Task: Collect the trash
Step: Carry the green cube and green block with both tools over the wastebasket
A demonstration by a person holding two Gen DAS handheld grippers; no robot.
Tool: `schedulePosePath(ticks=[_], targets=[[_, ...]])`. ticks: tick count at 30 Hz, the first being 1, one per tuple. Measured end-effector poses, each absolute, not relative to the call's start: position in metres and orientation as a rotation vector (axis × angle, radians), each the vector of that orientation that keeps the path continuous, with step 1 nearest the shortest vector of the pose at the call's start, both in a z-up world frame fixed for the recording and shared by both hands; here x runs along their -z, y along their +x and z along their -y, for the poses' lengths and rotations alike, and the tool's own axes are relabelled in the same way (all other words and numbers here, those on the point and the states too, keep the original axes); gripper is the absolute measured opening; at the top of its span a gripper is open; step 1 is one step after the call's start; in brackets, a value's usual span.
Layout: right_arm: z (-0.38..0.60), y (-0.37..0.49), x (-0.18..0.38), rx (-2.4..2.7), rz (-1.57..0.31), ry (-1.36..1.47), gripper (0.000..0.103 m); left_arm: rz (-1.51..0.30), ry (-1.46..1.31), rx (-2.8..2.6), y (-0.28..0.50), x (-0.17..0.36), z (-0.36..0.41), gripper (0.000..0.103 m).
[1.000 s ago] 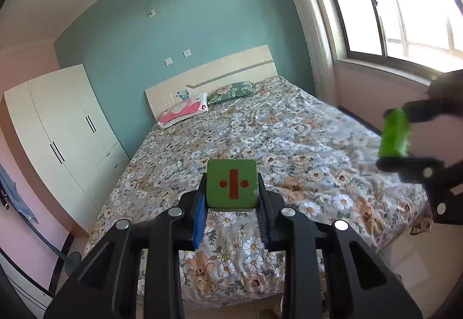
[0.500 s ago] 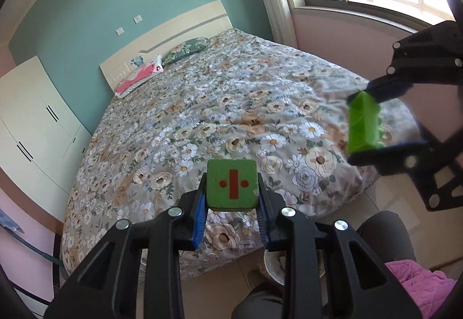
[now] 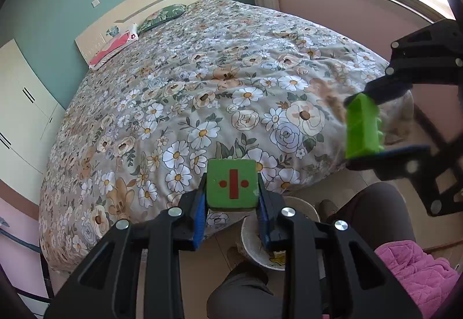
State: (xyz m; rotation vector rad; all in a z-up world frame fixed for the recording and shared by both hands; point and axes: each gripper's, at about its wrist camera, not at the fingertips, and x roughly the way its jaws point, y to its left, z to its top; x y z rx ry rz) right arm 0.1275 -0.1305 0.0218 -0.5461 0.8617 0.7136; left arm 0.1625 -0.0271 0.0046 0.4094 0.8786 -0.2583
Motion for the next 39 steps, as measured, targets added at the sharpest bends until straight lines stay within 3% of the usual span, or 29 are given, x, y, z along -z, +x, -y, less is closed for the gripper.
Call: schedulePosePath(ticks=[39], targets=[[0.106, 0.167, 0.307, -0.801, -1.363, -0.446, 0.045, -1.434, 0.225, 0.282, 0.201, 0.311, 0.013, 0.032]])
